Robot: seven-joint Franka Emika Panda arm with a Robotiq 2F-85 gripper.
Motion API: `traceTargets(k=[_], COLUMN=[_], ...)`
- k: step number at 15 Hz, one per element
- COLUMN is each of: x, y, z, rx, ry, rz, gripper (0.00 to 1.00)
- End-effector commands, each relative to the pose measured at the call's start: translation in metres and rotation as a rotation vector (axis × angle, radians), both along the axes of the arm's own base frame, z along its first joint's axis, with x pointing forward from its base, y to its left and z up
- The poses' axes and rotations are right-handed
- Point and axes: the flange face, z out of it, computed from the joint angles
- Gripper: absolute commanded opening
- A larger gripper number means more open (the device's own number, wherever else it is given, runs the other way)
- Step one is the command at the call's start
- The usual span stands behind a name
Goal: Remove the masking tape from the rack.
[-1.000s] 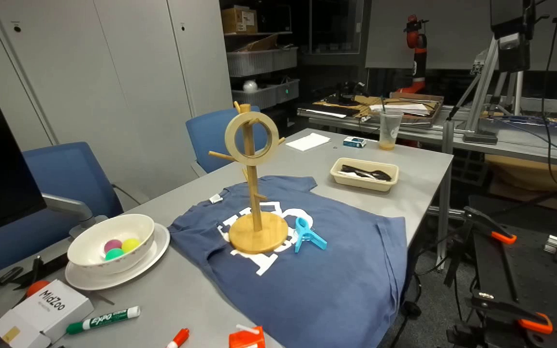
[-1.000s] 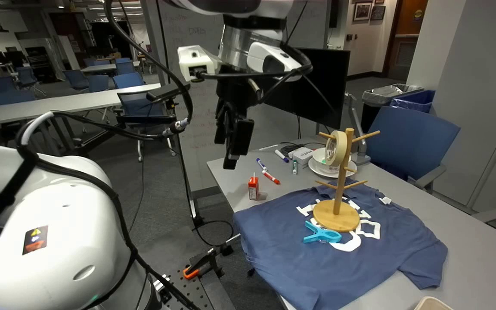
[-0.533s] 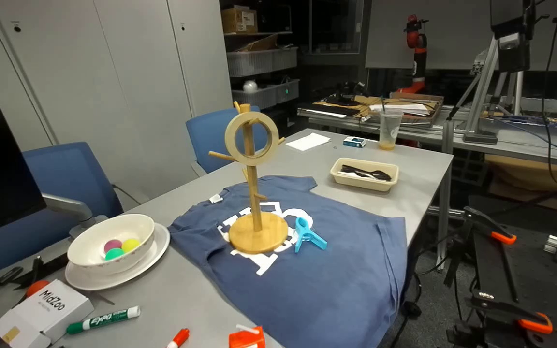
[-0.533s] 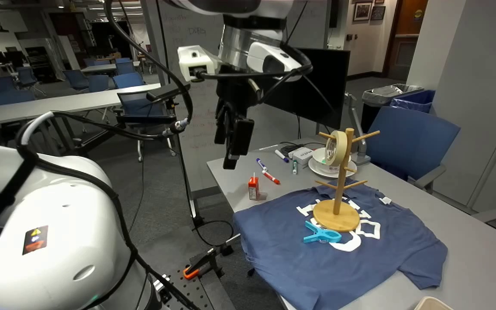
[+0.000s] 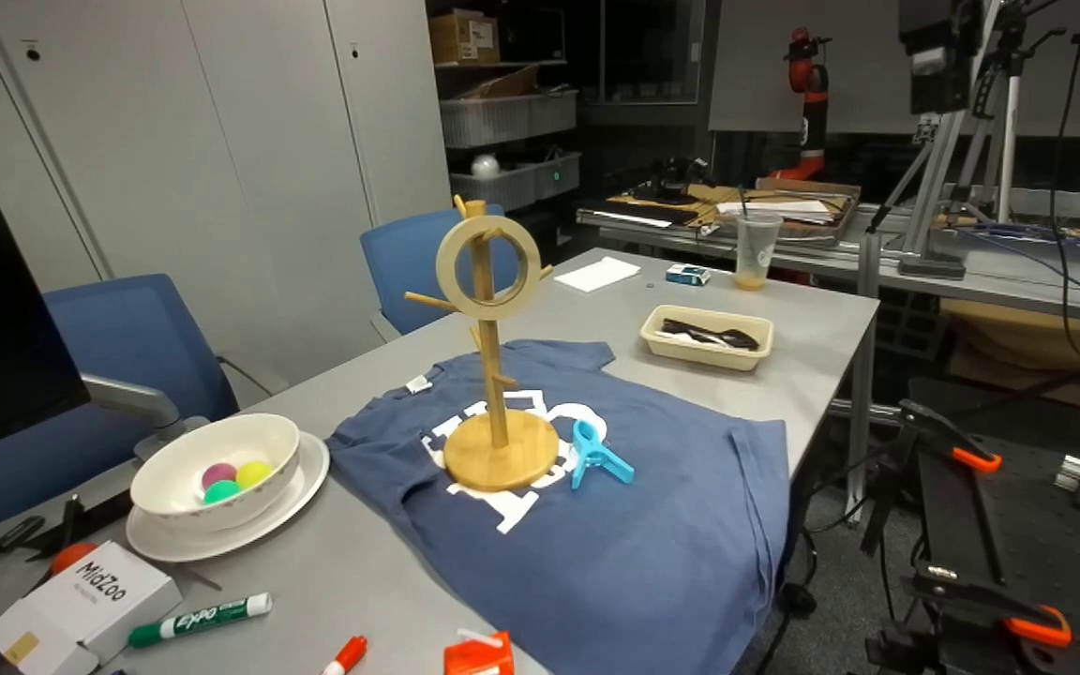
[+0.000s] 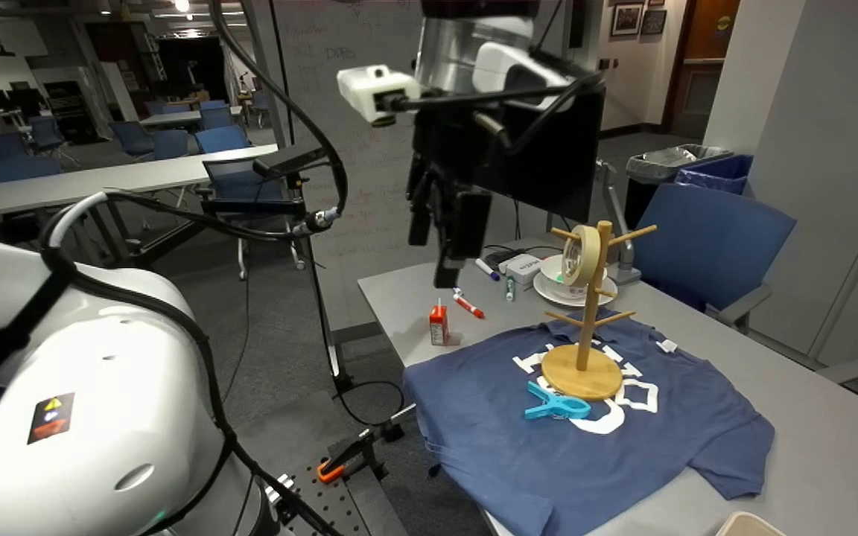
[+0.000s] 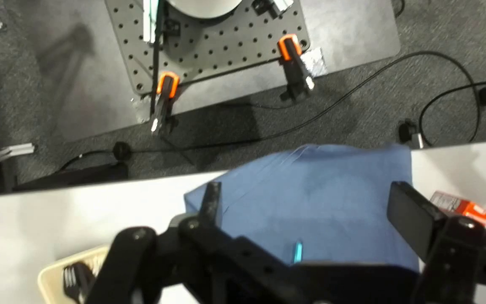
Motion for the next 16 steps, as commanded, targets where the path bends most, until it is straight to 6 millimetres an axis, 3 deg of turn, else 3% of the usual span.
traceTargets(k=[1,3,4,7,10,16], x=[0.061,0.092,0.057,0.085,0.091,0.096], y=[-0.061,-0.09,-0.066,-0.087,-0.087,-0.045], z=[0.017,0.023,0.018,0.016,0.015,-0.019], rx=[-0.058,-0.067,-0.051,-0.051,-0.053,-0.036], ry=[-0.055,-0.085,-0.088,-0.08,-0.075,-0.046], rz=[0.025,0.012,-0.001,-0.009,-0.007,0.061], gripper=[1.0,1.0,1.0,1.0,1.0,1.0])
